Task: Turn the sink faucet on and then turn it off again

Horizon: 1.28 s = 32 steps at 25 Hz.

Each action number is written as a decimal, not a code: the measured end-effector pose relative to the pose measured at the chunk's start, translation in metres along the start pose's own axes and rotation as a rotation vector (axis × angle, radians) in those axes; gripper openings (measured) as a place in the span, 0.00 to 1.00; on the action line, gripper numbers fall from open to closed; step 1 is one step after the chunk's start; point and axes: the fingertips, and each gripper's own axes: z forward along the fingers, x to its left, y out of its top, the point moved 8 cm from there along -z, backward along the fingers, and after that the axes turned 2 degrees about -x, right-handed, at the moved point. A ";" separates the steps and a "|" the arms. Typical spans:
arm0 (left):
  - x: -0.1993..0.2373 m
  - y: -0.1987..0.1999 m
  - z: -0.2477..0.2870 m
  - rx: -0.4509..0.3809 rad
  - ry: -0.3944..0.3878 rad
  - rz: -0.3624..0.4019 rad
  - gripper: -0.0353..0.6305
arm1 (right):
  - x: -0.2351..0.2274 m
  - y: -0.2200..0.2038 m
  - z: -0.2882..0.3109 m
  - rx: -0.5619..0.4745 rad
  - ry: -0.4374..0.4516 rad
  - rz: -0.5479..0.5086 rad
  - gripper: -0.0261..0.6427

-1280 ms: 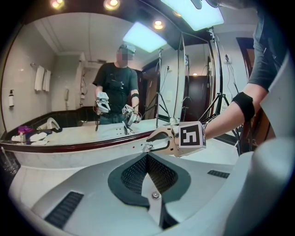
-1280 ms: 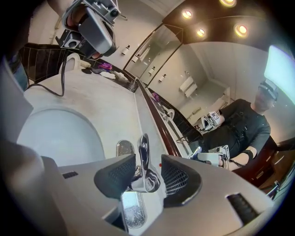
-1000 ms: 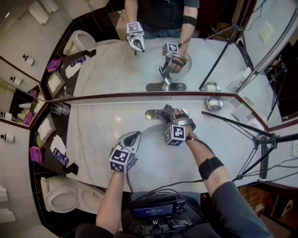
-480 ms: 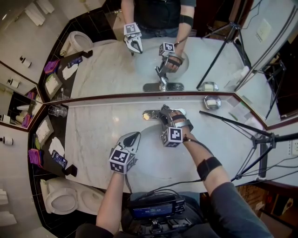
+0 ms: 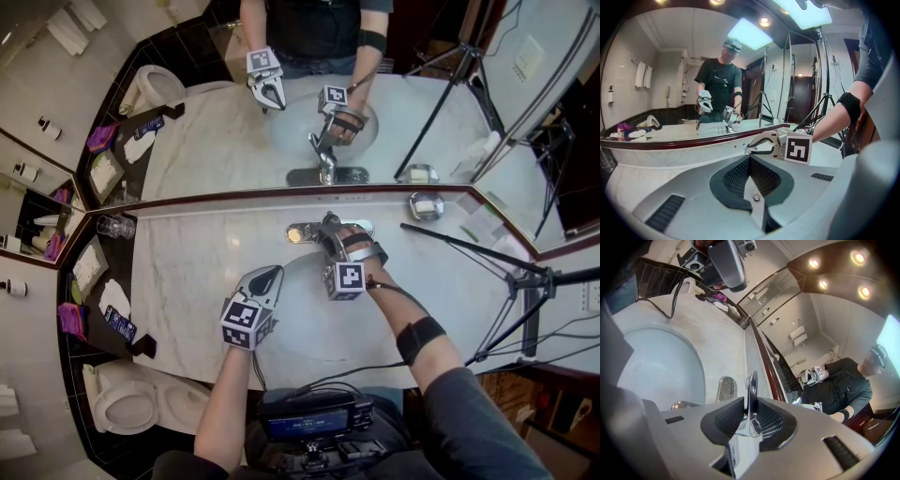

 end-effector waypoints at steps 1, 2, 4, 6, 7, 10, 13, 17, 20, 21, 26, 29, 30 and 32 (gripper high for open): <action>0.000 0.000 0.000 0.001 0.000 0.000 0.06 | 0.002 -0.001 0.000 0.004 0.004 -0.007 0.19; 0.000 0.000 0.000 0.004 0.001 0.001 0.06 | 0.003 -0.001 0.001 0.005 0.002 -0.016 0.19; 0.001 0.000 0.001 0.012 0.004 -0.001 0.06 | 0.005 -0.001 0.002 0.006 -0.002 -0.051 0.19; 0.001 -0.003 0.001 0.015 0.004 -0.002 0.06 | 0.010 -0.001 0.002 0.005 0.004 -0.076 0.18; 0.001 -0.004 0.001 0.011 0.001 -0.001 0.06 | 0.013 -0.001 0.001 0.004 0.006 -0.078 0.18; 0.001 -0.005 0.003 0.012 -0.003 -0.001 0.06 | 0.017 0.001 0.000 0.002 0.013 -0.080 0.16; 0.001 -0.005 0.004 0.019 0.001 -0.006 0.06 | 0.022 0.002 0.000 0.003 0.025 -0.089 0.17; 0.001 -0.005 0.004 0.015 0.002 -0.005 0.06 | 0.025 0.001 0.000 0.008 0.027 -0.088 0.17; 0.001 -0.004 0.002 0.011 0.005 -0.007 0.06 | 0.024 0.002 0.000 0.001 0.019 -0.078 0.17; 0.001 -0.003 0.002 0.008 0.005 -0.008 0.06 | 0.024 0.002 0.000 0.002 0.015 -0.078 0.17; 0.003 -0.005 -0.003 0.007 0.014 -0.026 0.06 | 0.022 0.002 0.000 -0.001 0.022 -0.105 0.17; 0.001 -0.006 -0.005 0.006 0.021 -0.032 0.06 | 0.023 0.000 0.000 0.010 0.046 -0.129 0.17; 0.000 -0.007 -0.006 0.005 0.024 -0.031 0.06 | 0.023 0.000 0.000 0.016 0.054 -0.139 0.17; -0.001 -0.008 -0.008 0.001 0.028 -0.027 0.06 | 0.023 -0.001 -0.001 0.028 0.065 -0.150 0.18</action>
